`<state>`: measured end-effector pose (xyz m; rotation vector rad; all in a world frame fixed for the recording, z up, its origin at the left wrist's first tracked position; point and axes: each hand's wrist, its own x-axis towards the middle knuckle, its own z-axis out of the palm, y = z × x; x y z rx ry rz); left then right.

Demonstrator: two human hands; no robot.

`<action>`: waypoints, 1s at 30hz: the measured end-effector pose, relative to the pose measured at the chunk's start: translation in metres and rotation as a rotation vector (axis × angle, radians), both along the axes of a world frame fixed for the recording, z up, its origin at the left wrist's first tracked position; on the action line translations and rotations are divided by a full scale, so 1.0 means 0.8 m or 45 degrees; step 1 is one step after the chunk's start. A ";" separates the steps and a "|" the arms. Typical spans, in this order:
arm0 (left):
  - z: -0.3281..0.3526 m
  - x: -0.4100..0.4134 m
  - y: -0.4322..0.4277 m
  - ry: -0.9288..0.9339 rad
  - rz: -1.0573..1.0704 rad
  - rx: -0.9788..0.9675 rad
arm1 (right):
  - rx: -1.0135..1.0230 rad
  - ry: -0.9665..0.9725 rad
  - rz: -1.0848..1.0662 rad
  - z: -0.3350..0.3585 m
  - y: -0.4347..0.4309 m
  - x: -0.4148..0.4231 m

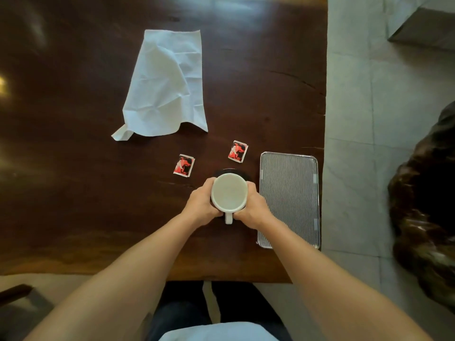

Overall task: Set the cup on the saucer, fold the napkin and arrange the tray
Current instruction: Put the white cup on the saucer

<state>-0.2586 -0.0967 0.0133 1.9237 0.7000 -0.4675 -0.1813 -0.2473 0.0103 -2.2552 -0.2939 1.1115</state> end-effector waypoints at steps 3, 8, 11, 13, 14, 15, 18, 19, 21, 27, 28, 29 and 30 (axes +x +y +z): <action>-0.012 -0.001 -0.004 0.024 0.001 0.000 | -0.011 -0.006 -0.012 -0.011 -0.004 -0.002; -0.022 -0.002 -0.010 -0.008 0.006 0.044 | 0.030 -0.050 -0.060 -0.022 -0.009 -0.008; -0.025 -0.001 -0.010 -0.015 0.002 0.040 | 0.043 -0.077 -0.072 -0.026 -0.010 -0.008; -0.028 0.000 -0.009 -0.017 -0.005 0.044 | 0.055 -0.080 -0.069 -0.027 -0.012 -0.007; -0.028 0.000 -0.009 -0.016 -0.004 0.044 | 0.062 -0.082 -0.069 -0.028 -0.012 -0.007; -0.029 0.000 -0.008 -0.014 -0.002 0.045 | 0.067 -0.083 -0.069 -0.029 -0.012 -0.006; -0.030 0.002 -0.008 -0.032 -0.001 0.047 | 0.066 -0.077 -0.086 -0.031 -0.011 -0.006; -0.030 0.003 -0.008 -0.043 -0.004 0.051 | 0.055 -0.079 -0.091 -0.033 -0.010 -0.007; -0.030 0.005 -0.009 -0.058 -0.016 0.057 | 0.043 -0.083 -0.107 -0.035 -0.009 -0.010; -0.036 0.005 -0.009 -0.059 -0.017 0.068 | 0.040 -0.090 -0.074 -0.038 -0.012 -0.008; -0.037 0.005 -0.009 -0.050 -0.015 0.069 | 0.037 -0.090 -0.066 -0.039 -0.013 -0.008; -0.039 0.004 -0.009 -0.042 -0.012 0.071 | 0.033 -0.088 -0.061 -0.039 -0.013 -0.008; -0.040 0.004 -0.009 -0.036 -0.008 0.073 | 0.033 -0.087 -0.058 -0.040 -0.013 -0.008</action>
